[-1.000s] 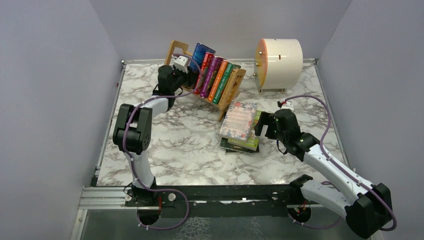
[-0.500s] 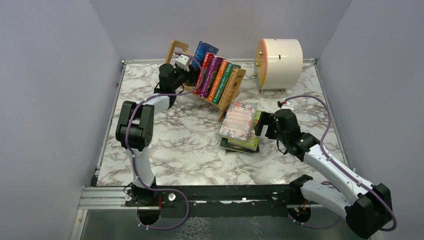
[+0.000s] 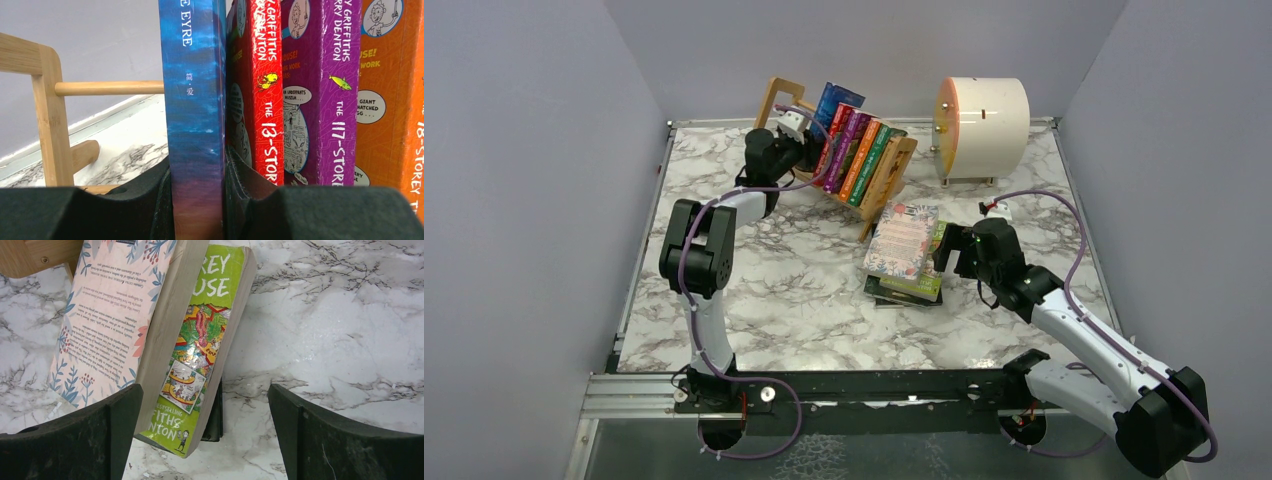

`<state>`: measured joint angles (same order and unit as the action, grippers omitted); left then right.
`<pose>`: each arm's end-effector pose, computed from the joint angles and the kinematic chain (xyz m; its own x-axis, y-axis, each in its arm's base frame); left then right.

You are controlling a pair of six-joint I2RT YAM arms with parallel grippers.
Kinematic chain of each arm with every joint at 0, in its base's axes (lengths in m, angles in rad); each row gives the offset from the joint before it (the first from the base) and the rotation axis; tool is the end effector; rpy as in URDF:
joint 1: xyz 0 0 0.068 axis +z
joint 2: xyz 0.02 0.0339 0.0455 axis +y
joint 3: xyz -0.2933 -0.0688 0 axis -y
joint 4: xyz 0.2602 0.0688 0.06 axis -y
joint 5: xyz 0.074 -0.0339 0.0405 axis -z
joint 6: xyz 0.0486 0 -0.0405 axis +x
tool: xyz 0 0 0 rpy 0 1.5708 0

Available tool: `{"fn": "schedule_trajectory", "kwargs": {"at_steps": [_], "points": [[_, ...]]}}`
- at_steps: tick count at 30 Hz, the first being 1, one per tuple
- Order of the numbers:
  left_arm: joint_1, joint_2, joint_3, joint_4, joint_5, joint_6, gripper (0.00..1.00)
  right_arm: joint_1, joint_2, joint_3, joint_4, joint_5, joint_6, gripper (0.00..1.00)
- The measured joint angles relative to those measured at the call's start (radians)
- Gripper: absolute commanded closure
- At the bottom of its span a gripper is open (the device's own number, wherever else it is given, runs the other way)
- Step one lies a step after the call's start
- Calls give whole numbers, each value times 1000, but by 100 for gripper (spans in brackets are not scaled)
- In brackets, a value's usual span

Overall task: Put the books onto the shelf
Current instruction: Place the book on the shelf.

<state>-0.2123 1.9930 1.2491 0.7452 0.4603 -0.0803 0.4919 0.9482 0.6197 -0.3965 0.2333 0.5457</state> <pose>0.4743 -0.1243 0.2491 -0.0487 -0.0630 -0.9968 0.6211 0.7797 -0.0796 0.1863 0.0871 0.2442 -0.6589 0.2198 -0.7194 0.0410 0.9654 0.2574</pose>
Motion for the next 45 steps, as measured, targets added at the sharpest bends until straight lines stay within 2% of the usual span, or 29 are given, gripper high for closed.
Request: {"fn": "schedule_trajectory", "kwargs": {"at_steps": [5,13,14,15,18,35,45], "points": [[-2,0,-2,2,0,-13,85,0,0,0,0,0,0,5],[-5,-29,-72,27,-6,-14,72,0,0,0,1,-6,0,5],[-6,-31,-75,28,-8,-14,66,0,0,0,1,-7,0,5],[-9,-48,-83,32,-8,-16,64,0,-3,0,1,-10,0,5],[-12,-68,-86,39,-7,-20,61,0,-12,0,0,-11,0,5],[-19,-109,-96,84,-3,-45,59,0,-31,0,0,-13,2,5],[-19,-109,-96,85,53,-69,60,0,-42,0,0,-13,8,5]]}}
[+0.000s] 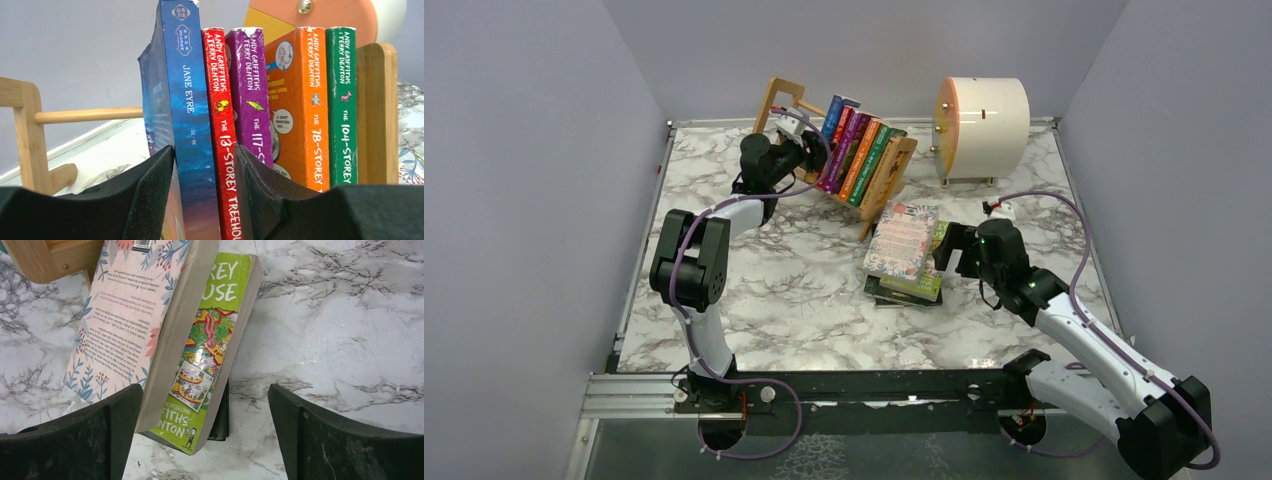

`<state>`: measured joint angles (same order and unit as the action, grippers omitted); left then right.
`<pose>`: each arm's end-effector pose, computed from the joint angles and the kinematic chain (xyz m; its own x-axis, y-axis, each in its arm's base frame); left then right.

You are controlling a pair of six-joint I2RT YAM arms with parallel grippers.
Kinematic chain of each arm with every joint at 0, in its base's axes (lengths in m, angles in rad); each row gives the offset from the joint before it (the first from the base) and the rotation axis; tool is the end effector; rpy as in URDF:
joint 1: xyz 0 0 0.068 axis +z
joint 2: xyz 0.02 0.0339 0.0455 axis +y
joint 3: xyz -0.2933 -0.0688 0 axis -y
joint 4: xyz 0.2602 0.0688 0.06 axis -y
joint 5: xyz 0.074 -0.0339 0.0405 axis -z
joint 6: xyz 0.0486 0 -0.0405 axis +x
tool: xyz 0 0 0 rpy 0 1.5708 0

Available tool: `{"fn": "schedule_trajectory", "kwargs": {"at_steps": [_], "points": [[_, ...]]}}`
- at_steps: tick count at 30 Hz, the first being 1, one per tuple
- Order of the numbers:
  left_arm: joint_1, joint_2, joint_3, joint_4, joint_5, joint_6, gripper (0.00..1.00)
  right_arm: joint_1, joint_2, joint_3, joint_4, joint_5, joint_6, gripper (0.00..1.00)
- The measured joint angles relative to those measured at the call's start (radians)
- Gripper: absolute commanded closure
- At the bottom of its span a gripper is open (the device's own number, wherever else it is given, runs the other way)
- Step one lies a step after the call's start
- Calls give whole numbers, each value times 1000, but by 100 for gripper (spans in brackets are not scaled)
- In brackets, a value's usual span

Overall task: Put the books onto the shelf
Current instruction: Place the book on the shelf.

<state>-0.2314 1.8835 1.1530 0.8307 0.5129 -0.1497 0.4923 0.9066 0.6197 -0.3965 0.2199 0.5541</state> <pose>0.4421 -0.1287 0.2753 -0.0044 -0.1325 -0.9912 0.6820 0.7245 -0.0999 0.1812 0.0851 0.2517 -0.6375 0.2408 -0.7319 0.0273 0.9564 0.2909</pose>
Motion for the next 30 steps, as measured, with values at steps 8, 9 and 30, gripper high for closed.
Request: {"fn": "schedule_trajectory", "kwargs": {"at_steps": [8,9,30], "points": [[1,0,-27,14,9,-15,59,0,0,0,0,0,0,5],[3,0,-31,14,2,-23,59,0,0,0,0,0,0,5],[37,-56,-40,21,-72,-109,56,0,0,0,0,-1,2,5]]}}
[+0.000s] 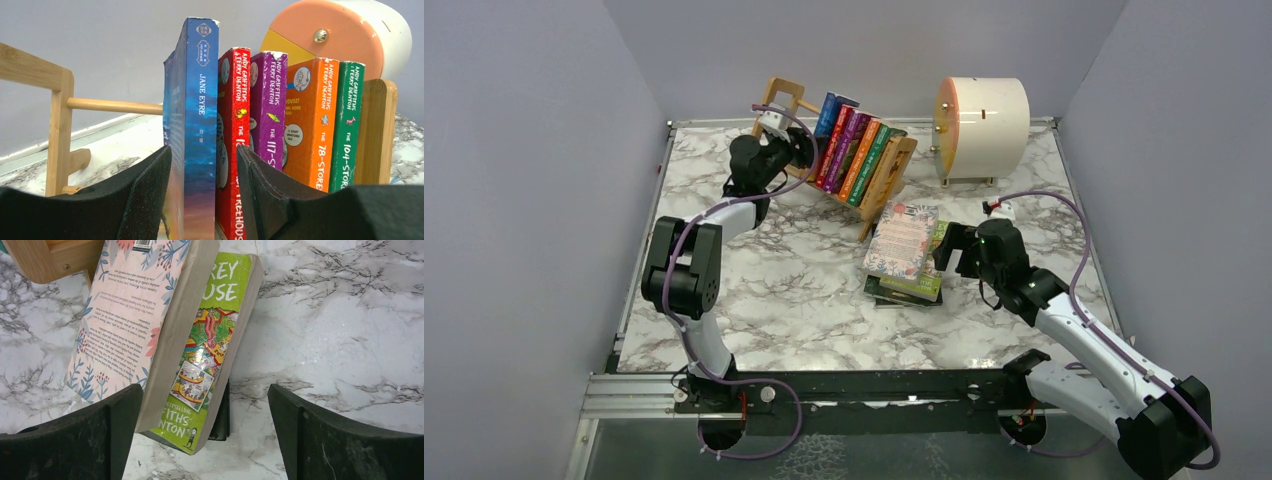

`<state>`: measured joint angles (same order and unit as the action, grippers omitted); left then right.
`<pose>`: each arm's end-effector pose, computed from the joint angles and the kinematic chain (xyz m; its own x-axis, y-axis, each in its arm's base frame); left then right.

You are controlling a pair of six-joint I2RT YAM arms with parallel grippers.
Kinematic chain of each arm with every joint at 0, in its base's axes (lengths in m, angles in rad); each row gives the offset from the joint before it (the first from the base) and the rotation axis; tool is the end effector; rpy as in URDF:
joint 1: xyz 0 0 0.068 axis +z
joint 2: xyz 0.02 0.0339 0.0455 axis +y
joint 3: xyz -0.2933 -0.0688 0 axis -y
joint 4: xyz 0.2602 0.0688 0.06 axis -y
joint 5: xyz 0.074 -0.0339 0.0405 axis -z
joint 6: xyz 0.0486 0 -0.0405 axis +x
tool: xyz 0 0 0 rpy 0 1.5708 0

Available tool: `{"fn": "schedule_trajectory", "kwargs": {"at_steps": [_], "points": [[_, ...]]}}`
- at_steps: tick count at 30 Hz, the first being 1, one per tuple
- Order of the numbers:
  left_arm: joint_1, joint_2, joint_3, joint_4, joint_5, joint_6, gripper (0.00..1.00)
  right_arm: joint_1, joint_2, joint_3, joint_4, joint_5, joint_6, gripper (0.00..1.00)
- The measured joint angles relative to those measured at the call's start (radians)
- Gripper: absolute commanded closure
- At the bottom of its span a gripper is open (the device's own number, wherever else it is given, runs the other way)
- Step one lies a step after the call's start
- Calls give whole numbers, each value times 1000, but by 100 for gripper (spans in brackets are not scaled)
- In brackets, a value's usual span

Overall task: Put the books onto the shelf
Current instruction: Place the book on the shelf, then pick up the book from the center of the board.

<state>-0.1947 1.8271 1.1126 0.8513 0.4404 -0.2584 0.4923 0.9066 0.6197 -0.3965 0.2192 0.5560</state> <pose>0.4346 -0.1068 0.2881 -0.0212 -0.2314 -0.9726 0.6040 0.7723 -0.1969 0.1812 0.0852 0.2517 -0.6377 0.2426 -0.7311 0.0280 0.9558 0.2926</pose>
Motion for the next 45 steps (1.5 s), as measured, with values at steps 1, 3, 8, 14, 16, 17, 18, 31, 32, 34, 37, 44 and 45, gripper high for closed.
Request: {"fn": "schedule_trajectory", "kwargs": {"at_steps": [1,3,8,14,16,17,18,31,32,34,37,44,45], "points": [[0,-4,-5,0,-3,-2,56,0,0,0,0,0,0,5],[1,-23,-23,-3,-11,-4,56,0,0,0,0,-2,2,5],[3,-143,-92,-14,-51,-29,56,0,3,0,1,-12,12,6],[-6,-340,-166,-5,-68,-129,56,0,70,21,6,-38,16,5],[-22,-381,-204,2,-71,-158,53,0,102,46,5,-47,16,4],[-34,-398,-224,3,-72,-167,52,0,111,57,7,-51,16,3],[-47,-409,-245,2,-73,-179,52,0,115,64,8,-54,15,2],[-212,-583,-481,-156,-162,-209,35,1,119,69,31,-89,-3,1],[-220,-595,-490,-163,-170,-211,35,1,119,69,31,-95,-4,2],[-228,-610,-502,-177,-177,-216,35,2,116,69,34,-108,-6,2],[-238,-612,-511,-197,-181,-228,34,3,111,68,59,-135,-10,2],[-290,-613,-565,-232,-202,-261,28,3,148,68,69,-179,-14,2],[-301,-612,-572,-235,-203,-264,28,3,153,68,69,-185,-14,2]]}}
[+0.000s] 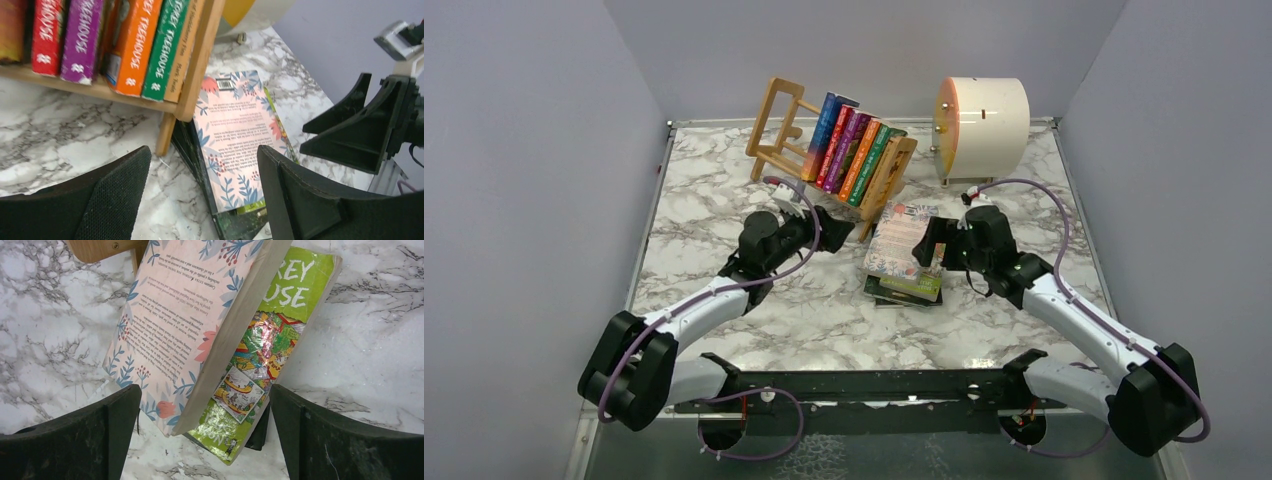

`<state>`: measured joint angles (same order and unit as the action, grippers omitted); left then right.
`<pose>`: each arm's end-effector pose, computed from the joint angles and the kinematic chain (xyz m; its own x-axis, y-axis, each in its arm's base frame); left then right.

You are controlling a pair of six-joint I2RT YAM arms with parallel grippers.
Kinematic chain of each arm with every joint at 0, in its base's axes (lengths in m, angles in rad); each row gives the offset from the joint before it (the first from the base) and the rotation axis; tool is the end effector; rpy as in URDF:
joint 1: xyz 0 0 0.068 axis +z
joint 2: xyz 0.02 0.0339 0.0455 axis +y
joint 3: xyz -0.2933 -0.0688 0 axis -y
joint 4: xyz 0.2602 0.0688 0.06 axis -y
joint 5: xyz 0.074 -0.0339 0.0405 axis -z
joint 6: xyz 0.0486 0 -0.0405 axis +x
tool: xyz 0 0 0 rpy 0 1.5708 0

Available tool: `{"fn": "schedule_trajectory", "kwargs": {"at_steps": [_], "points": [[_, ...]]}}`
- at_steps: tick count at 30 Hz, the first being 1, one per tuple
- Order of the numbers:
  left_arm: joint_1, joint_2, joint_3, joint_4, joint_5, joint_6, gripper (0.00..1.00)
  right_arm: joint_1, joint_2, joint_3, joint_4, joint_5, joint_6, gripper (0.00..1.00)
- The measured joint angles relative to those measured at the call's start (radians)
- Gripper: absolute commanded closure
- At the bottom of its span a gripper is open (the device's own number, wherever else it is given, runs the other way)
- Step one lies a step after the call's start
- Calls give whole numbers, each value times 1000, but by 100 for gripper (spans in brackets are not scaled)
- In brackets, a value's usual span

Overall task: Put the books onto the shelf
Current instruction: Pick up the book from the center of the board.

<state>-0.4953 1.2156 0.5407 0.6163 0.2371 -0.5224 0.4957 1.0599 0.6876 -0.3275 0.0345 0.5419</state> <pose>0.2406 -0.1430 0.2657 -0.3781 -0.3470 -0.8583 0.5535 0.6585 -0.5100 0.2071 0.1101 0.2516 -0.7186 0.1974 -0.6668 -0.0952 0.9219 0.3755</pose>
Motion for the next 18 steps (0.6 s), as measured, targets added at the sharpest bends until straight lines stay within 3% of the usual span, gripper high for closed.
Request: {"fn": "schedule_trajectory", "kwargs": {"at_steps": [18], "points": [[-130,243,23,-8,-28,-40,27,0,66,0,39,-29,0,3]]}}
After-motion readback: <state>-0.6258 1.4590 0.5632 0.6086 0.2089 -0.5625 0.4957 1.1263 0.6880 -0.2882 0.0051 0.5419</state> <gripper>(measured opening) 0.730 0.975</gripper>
